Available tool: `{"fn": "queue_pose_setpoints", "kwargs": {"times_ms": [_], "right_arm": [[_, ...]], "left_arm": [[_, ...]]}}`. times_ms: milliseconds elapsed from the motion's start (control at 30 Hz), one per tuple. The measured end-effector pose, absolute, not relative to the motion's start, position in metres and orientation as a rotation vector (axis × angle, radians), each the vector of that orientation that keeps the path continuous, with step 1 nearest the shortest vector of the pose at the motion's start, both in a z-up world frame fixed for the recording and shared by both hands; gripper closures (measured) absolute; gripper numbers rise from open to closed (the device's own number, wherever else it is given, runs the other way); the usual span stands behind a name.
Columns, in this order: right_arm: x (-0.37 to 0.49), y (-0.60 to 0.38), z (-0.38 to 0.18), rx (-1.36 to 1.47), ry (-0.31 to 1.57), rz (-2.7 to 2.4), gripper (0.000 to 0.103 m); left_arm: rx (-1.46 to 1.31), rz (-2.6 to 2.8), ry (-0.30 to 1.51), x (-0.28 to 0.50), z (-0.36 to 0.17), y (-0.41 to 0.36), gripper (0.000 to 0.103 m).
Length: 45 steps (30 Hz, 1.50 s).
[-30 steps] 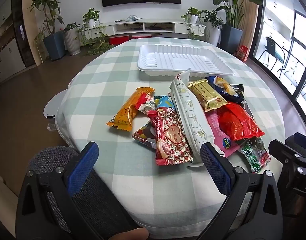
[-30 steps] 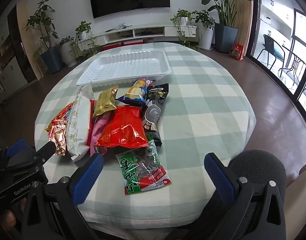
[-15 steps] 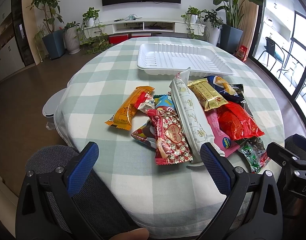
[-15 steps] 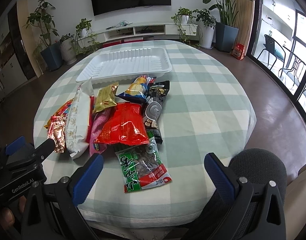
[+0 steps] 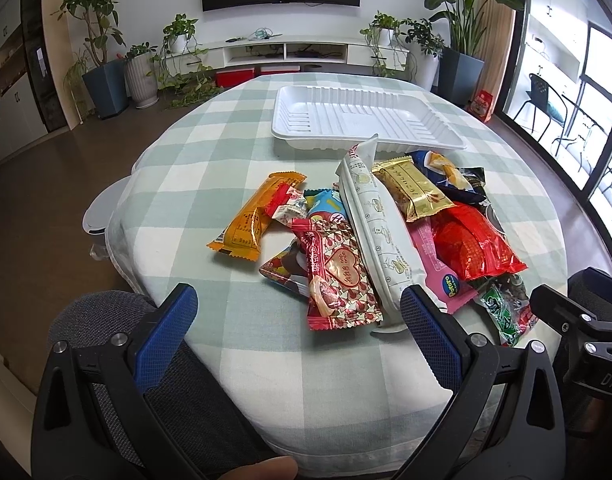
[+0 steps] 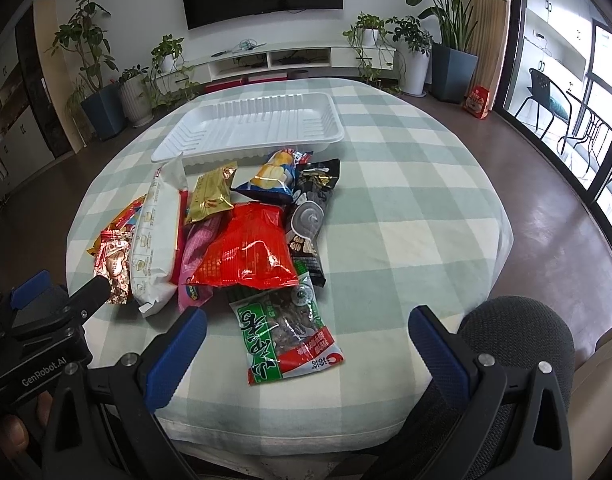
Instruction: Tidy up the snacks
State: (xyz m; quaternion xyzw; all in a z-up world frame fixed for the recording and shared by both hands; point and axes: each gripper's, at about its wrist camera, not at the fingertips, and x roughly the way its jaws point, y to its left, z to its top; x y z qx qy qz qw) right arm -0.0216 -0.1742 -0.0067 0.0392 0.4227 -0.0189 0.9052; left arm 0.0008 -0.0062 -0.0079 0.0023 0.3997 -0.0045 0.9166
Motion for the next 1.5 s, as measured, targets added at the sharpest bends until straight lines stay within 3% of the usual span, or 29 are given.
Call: {"fn": "queue_pose_setpoints", "kwargs": {"times_ms": [1500], "right_arm": [[-0.019, -0.1722, -0.0117, 0.077, 0.889, -0.034, 0.0]], "left_arm": [[0.002, -0.015, 0.832, 0.0019, -0.0125, -0.0082, 0.0]]}}
